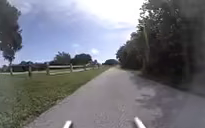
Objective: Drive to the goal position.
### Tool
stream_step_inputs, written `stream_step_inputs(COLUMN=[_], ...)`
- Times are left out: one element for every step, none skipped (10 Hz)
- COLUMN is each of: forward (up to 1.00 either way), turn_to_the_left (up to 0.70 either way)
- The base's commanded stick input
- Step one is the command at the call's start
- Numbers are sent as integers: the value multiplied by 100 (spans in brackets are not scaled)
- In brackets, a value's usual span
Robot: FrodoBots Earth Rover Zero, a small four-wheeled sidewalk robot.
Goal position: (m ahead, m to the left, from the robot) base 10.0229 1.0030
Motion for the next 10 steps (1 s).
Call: stream_step_inputs(forward=[50, 50, 50, 50, 50, 50, 50, 50, 50, 50], turn_to_the_left=[0, 0, 0, 0, 0, 0, 0, 0, 0, 0])
